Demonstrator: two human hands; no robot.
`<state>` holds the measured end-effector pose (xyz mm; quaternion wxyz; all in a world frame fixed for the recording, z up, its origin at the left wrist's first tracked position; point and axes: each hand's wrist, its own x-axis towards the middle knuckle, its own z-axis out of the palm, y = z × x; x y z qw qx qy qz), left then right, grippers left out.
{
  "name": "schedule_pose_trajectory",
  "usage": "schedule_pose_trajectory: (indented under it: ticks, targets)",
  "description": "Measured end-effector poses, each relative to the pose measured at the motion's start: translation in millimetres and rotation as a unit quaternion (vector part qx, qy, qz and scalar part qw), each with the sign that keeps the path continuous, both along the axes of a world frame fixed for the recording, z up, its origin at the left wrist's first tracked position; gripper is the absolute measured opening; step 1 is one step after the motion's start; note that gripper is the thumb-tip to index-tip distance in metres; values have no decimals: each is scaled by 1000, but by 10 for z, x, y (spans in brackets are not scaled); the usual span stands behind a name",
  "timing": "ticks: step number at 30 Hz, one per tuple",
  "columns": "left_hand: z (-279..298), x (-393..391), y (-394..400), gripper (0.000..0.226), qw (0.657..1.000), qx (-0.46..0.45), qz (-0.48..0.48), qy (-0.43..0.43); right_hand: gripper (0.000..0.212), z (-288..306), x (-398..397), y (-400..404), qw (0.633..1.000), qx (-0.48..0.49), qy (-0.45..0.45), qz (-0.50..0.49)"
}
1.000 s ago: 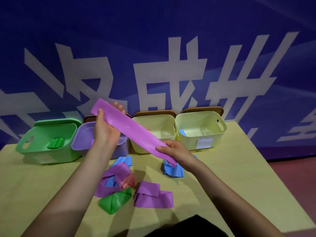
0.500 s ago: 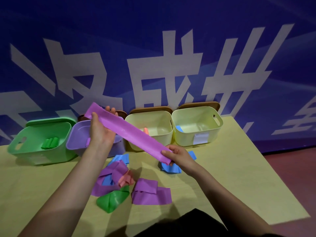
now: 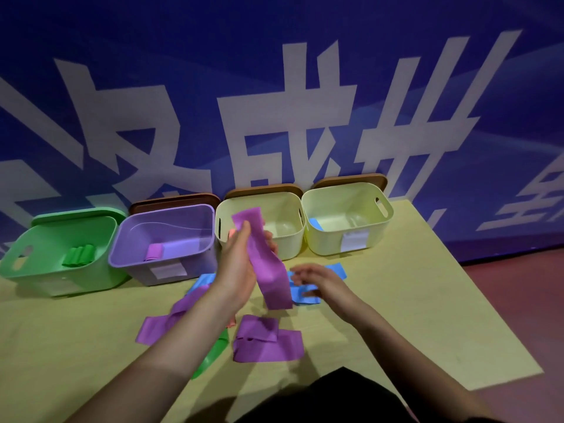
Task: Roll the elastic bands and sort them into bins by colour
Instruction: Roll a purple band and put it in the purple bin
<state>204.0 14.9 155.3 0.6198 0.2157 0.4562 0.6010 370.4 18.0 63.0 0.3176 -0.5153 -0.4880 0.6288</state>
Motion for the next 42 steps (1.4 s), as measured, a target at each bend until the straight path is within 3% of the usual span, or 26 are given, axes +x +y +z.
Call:
schedule_pose_trajectory:
  ticks: [3,7,10,13,26,33,42]
  targets:
    - [-101,145,-122,32,996,-1,-58,70,22,481,-79,75,991,88,51,-90]
    - [-77,223,-239,36,987,11,-90,133,8,875,-143,86,978,206,23,-20]
    - [-45,211,-255,36,985,13,-107,132,18,834,-185,126,965,260,1,-27]
    - [-50,176,-226,33,985,-6,-128,118,27,760,-231,163,957,282,-15,-59]
    - [-71,156,-211,25,988,-19,-83,127,18,854,-300,183,909,400,-85,-79]
    - [-30,19,-145,24,995,12,-31,89,21,955,-308,204,870,480,-107,29]
    - [-37,-130,-292,35,990,39,-32,132,19,953,-386,190,856,493,-134,80]
